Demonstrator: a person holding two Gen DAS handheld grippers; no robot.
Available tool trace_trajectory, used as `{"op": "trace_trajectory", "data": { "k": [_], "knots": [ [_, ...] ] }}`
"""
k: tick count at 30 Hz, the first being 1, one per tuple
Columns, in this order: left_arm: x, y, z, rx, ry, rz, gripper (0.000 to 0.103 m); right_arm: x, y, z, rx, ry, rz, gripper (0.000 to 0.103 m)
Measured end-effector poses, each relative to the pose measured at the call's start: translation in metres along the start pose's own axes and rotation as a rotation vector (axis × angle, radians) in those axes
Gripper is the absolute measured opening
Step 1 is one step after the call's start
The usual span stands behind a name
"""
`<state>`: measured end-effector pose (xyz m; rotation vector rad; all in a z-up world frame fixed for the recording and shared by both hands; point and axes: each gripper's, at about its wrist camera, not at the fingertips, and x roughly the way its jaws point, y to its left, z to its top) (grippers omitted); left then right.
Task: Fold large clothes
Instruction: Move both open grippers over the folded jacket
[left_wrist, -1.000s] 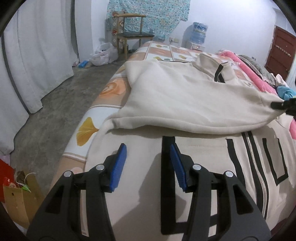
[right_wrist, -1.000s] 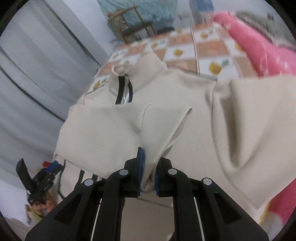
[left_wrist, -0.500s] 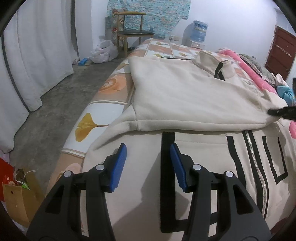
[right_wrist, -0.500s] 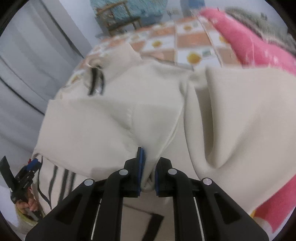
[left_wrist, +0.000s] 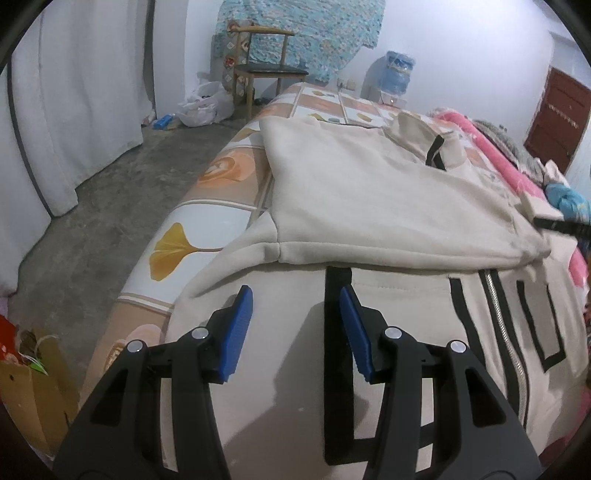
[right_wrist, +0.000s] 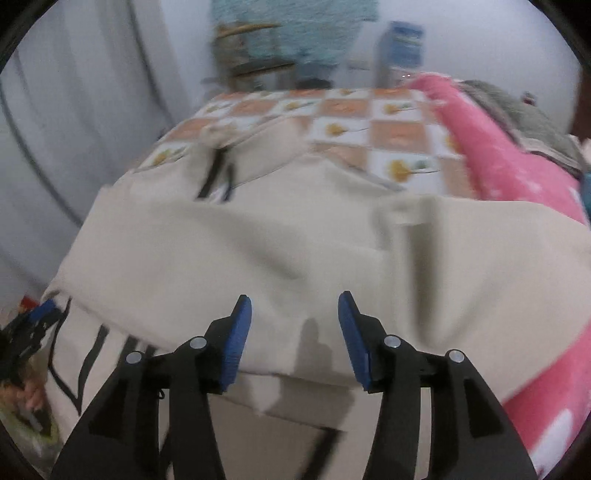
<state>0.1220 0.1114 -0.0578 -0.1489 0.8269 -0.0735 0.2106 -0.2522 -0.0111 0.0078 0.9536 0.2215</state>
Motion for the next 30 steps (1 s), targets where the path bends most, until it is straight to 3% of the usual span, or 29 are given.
{"op": "trace_trajectory", "data": {
  "k": [4,7,11,14,17,19,22,27,30],
  "knots": [
    [-0.009,0.005,0.003,-0.028,0.003,-0.011,0.047,0.034,0.001,-0.005,0.018,0.062,0.016,0.048],
    [-0.026,0.012,0.007,-0.012,-0.011,0.021,0.051,0.027,0.002,-0.005,0.029,0.074,-0.029,0.048],
    [-0.050,0.027,0.025,-0.011,-0.042,0.030,0.052,0.006,0.011,-0.003,0.010,0.031,-0.017,0.048],
    [-0.051,0.028,0.051,-0.021,-0.055,-0.016,0.052,0.004,0.020,0.003,-0.020,-0.013,0.000,0.051],
    [-0.031,0.018,0.078,-0.033,-0.035,-0.128,0.052,0.015,0.023,0.010,-0.010,-0.018,0.022,0.052],
    [-0.003,0.003,0.098,-0.020,0.005,-0.154,0.052,0.024,0.021,0.015,0.009,-0.008,0.015,0.052],
    [0.044,-0.020,0.118,0.024,0.067,-0.135,0.052,0.029,0.018,0.018,0.018,-0.021,-0.002,0.052],
    [0.108,-0.030,0.125,0.034,0.147,-0.025,0.052,0.042,0.011,0.016,0.012,-0.024,-0.043,0.061],
    [0.115,-0.026,0.127,0.034,0.114,0.015,0.052,0.049,0.004,0.012,0.004,-0.029,-0.070,0.062]
  ]
}}
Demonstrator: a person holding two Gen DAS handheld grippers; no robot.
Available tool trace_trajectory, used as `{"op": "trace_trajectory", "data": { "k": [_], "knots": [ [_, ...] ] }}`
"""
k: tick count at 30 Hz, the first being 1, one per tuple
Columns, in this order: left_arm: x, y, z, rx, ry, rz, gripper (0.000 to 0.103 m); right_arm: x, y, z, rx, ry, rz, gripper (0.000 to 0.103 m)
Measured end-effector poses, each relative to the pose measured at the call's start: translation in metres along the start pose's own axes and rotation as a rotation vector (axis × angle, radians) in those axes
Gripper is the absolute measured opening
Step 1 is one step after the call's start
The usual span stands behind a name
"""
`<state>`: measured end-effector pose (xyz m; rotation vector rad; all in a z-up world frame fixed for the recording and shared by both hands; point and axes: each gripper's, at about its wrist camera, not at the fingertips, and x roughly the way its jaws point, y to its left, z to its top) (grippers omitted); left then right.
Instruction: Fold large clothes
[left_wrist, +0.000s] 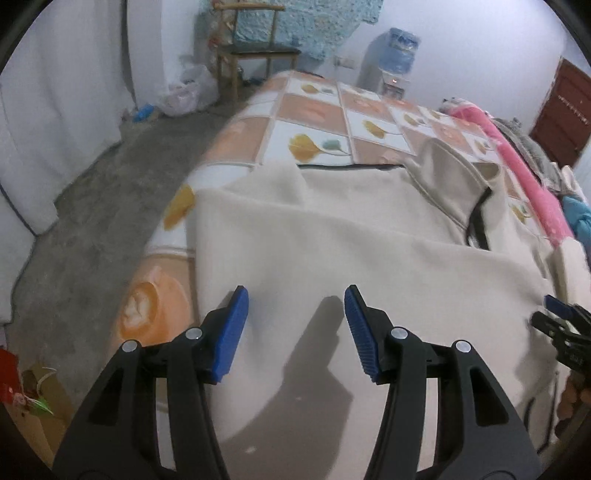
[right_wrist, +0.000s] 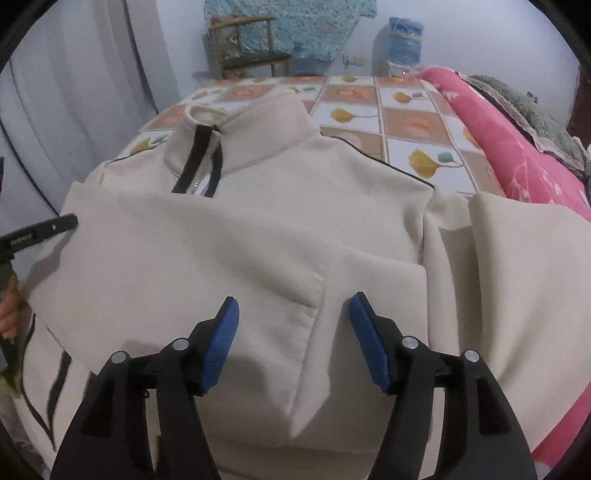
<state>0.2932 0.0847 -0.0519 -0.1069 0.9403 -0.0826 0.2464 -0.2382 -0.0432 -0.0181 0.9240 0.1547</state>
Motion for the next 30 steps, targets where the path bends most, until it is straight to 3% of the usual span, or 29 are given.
{"op": "trace_trajectory", "data": {
  "k": [4,7,10,15,17,19,21,25,30],
  "knots": [
    [-0.009,-0.001,0.000,-0.015,-0.004,0.036,0.052,-0.008,-0.008,-0.002,0.040,0.013,-0.020,0.062],
    [-0.036,-0.009,-0.006,0.020,-0.056,0.031,0.053,-0.029,-0.004,-0.007,0.020,-0.020,0.004,0.063],
    [-0.057,-0.024,-0.018,0.080,-0.086,0.008,0.067,-0.039,0.009,-0.015,-0.046,-0.040,0.018,0.072],
    [-0.049,-0.054,-0.052,0.166,0.009,0.002,0.076,-0.018,0.027,-0.030,-0.116,0.026,-0.015,0.072],
    [-0.033,-0.062,-0.066,0.203,0.061,0.054,0.080,-0.016,0.029,-0.034,-0.130,0.007,-0.052,0.081],
    [-0.036,-0.060,-0.071,0.191,0.013,0.086,0.083,-0.019,0.029,-0.033,-0.124,0.027,-0.056,0.081],
    [-0.038,-0.061,-0.069,0.188,0.037,0.092,0.083,-0.029,0.030,-0.034,-0.124,0.021,-0.061,0.081],
    [-0.063,-0.068,-0.070,0.191,-0.004,0.070,0.083,-0.059,0.032,-0.044,-0.142,-0.018,-0.059,0.082],
    [-0.089,-0.093,-0.075,0.223,-0.023,0.033,0.085,-0.082,0.021,-0.065,-0.072,-0.032,-0.069,0.089]
  ]
}}
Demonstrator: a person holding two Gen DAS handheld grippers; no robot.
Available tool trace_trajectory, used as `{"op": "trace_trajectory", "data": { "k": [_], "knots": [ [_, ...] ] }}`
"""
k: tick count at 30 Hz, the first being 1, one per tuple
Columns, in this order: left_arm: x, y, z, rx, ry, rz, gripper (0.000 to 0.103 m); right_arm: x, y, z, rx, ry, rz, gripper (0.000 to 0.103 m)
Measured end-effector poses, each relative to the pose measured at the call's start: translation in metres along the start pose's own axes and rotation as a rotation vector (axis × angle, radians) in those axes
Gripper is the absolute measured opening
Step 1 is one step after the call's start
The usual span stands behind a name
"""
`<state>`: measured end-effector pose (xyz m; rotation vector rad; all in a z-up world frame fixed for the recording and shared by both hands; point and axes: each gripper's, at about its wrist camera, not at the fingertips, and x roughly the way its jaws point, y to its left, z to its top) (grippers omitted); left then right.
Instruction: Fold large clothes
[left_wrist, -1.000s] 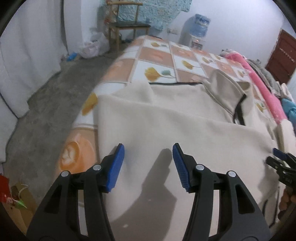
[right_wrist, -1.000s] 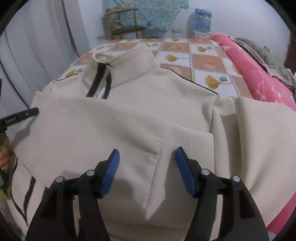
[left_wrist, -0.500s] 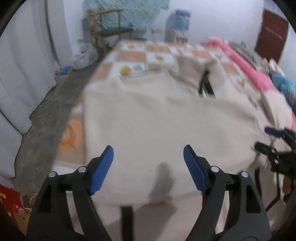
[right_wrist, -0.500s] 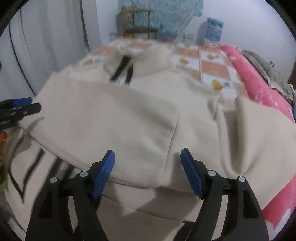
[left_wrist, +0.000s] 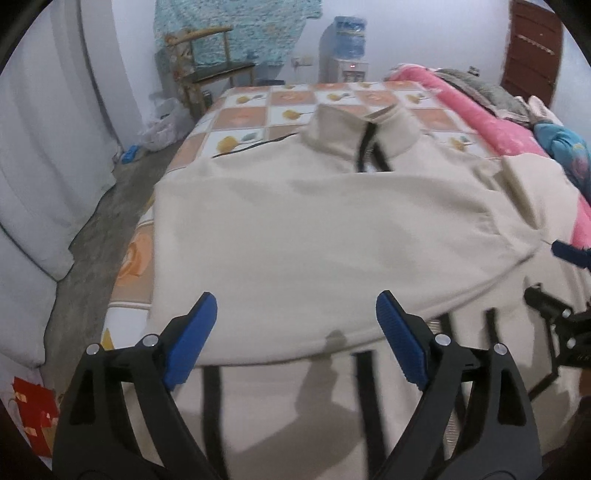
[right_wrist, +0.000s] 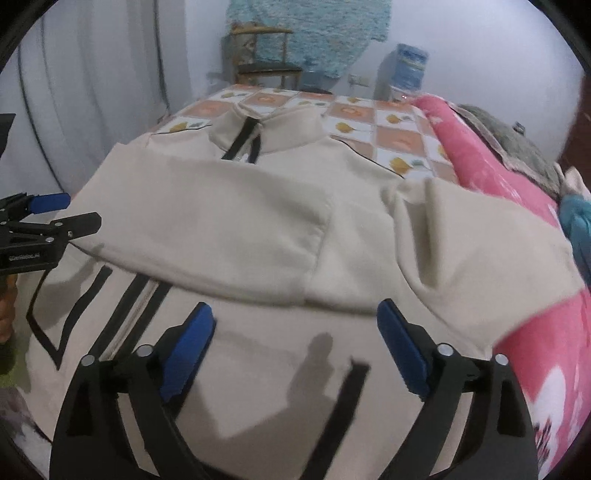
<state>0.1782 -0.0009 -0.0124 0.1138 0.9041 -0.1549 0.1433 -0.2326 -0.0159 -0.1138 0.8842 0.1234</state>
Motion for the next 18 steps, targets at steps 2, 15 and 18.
{"op": "trace_trajectory", "data": {
  "k": [2,15,18],
  "knots": [
    [-0.002,-0.012,0.003,0.001,-0.002,-0.017,0.086,-0.003,-0.005,-0.009,0.031,0.009,-0.022,0.092],
    [0.048,-0.070,0.003,0.023,0.055,-0.043,0.088,0.016,-0.017,-0.045,0.063,0.092,-0.095,0.096],
    [0.052,-0.067,0.000,-0.003,0.052,-0.039,0.095,0.016,-0.020,-0.047,0.073,0.090,-0.081,0.096]
  ]
}}
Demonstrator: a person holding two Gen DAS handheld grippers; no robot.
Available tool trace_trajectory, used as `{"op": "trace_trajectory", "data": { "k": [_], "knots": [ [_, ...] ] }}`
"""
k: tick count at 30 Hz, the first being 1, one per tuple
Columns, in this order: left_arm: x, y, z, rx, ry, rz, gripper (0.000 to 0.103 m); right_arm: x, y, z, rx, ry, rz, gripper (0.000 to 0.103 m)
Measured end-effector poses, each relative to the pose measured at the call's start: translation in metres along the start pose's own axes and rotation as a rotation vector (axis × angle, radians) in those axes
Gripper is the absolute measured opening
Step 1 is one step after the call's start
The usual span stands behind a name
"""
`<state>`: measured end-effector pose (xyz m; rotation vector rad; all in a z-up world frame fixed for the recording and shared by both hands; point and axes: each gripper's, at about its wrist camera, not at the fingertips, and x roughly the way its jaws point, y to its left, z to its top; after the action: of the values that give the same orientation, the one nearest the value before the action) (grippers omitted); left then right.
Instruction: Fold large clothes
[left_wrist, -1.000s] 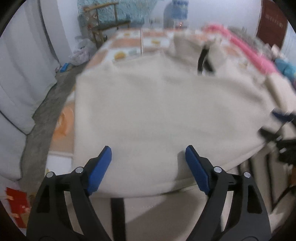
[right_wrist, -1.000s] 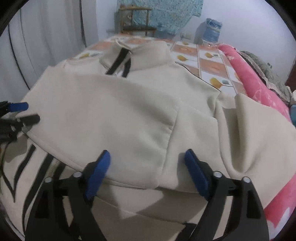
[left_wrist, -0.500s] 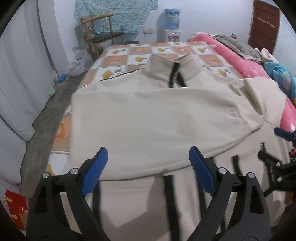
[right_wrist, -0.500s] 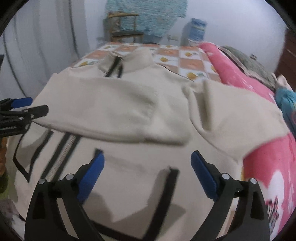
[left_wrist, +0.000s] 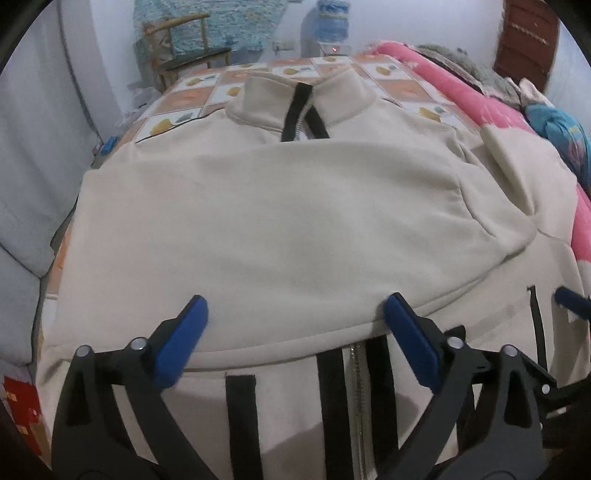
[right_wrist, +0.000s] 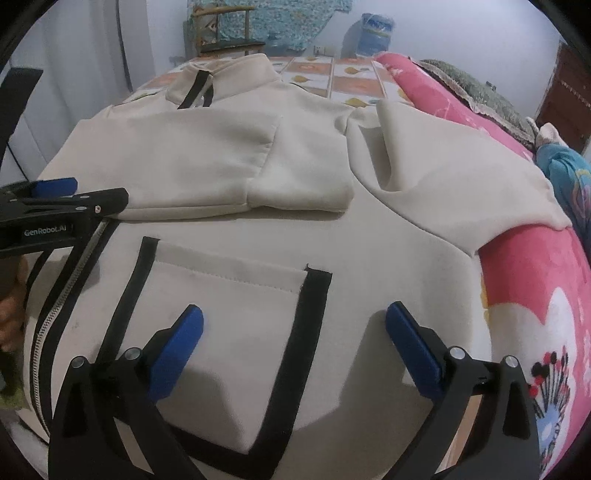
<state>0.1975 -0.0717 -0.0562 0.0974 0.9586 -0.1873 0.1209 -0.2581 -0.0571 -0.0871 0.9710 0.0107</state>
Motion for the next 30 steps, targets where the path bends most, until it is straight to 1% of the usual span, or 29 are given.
{"op": "trace_trajectory", "data": {
  "k": [4,8,17,30],
  "knots": [
    [0.0013,0.0042,-0.0023,-0.028,0.015,-0.026,0.095,0.0012,-0.0040,-0.0024,0.026,-0.004,0.027,0.096],
    [0.0014,0.0000,-0.0052,-0.010,0.009,-0.004,0.095,0.0012,-0.0054,-0.0036,0.034,-0.005,0.034,0.096],
    [0.0025,0.0007,-0.0038,-0.036,0.025,0.003,0.096,0.0016,-0.0052,-0.0033,0.037,0.001,0.031,0.096],
    [0.0042,-0.0011,-0.0021,-0.025,0.031,0.009,0.096,0.0019,-0.0063,-0.0034,0.045,0.011,0.029,0.096]
  ]
}}
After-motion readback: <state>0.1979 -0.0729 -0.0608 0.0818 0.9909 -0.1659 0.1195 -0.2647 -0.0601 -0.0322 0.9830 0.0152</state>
